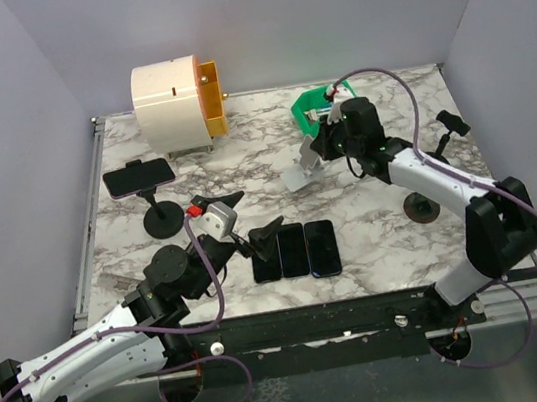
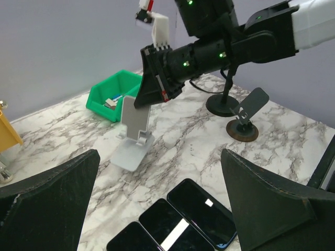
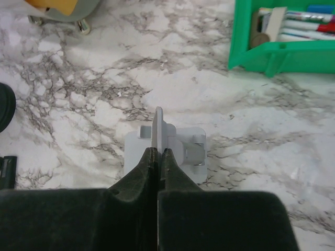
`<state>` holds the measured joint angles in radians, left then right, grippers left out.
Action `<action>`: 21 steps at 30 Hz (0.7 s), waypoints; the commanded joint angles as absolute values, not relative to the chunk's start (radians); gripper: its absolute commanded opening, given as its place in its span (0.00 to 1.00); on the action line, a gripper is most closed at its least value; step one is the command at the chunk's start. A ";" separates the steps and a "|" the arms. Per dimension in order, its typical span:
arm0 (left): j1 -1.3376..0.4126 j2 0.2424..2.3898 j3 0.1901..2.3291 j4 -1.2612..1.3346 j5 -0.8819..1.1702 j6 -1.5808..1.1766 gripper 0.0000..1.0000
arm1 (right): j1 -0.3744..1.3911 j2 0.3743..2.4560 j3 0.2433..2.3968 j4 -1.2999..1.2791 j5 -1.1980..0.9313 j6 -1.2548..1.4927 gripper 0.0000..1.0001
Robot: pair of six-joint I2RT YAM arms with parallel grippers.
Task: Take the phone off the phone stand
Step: Pick up the phone stand at the center of the board, then place the phone stand at the center of the board.
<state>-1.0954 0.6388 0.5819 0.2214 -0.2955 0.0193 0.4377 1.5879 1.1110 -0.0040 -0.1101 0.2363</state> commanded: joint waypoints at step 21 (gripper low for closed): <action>-1.100 0.608 0.607 0.232 -0.207 -0.040 0.99 | 0.108 1.454 0.933 0.089 0.255 0.417 0.00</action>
